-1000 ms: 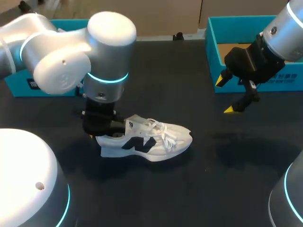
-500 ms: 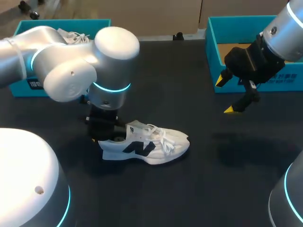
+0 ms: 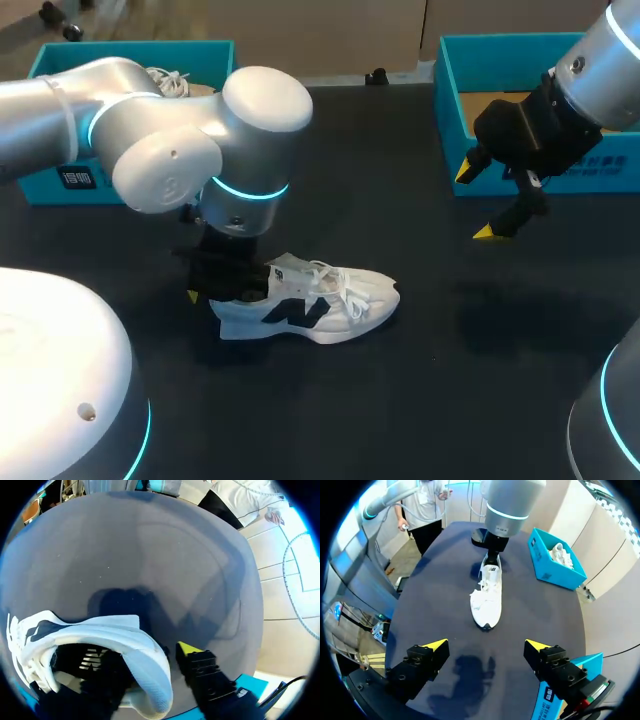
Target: Take the shoe out of the shoebox, open the shoe tongue, remove and reinsert the insole, then place the shoe into the shoebox
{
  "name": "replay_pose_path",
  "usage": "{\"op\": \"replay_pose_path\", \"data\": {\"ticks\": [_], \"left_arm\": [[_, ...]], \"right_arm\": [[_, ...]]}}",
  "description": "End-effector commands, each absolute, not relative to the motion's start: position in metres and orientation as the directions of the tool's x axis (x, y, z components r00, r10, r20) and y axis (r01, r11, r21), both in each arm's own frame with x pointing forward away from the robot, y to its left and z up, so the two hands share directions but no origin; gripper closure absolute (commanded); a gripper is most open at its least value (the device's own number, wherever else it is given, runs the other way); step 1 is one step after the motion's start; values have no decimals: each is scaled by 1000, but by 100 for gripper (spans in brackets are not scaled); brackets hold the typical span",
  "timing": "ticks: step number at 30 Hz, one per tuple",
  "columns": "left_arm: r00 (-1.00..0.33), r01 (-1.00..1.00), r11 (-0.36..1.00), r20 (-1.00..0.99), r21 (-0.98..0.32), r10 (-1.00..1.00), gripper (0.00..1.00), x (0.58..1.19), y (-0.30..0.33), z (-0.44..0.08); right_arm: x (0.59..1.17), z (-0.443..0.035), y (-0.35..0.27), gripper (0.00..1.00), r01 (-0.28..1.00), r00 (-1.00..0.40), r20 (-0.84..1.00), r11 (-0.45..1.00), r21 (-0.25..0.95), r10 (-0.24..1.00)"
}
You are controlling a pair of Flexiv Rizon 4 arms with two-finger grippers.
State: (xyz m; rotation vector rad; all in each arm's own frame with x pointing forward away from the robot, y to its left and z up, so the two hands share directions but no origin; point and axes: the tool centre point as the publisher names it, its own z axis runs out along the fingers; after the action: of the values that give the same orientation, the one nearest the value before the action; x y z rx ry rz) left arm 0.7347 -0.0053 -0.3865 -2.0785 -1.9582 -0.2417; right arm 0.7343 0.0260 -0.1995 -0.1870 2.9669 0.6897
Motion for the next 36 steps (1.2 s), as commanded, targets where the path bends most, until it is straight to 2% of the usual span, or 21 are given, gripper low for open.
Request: {"op": "replay_pose_path", "data": {"ticks": [1,7,19,36], "left_arm": [[84,994,-59,304,-89,949,0,731,-6,-382],[89,994,-66,286,-87,954,0,722,-8,-368],[-13,997,26,176,-68,984,0,719,-13,-315],[-273,939,284,84,-191,958,0,718,16,-269]], "right_arm": [[735,-201,27,0,-138,-989,-114,891,431,-98],[735,-201,27,0,-138,-989,-114,891,431,-98],[735,-201,27,0,-138,-989,-114,891,431,-98],[735,-201,27,0,-138,-989,-114,891,431,-98]]}}
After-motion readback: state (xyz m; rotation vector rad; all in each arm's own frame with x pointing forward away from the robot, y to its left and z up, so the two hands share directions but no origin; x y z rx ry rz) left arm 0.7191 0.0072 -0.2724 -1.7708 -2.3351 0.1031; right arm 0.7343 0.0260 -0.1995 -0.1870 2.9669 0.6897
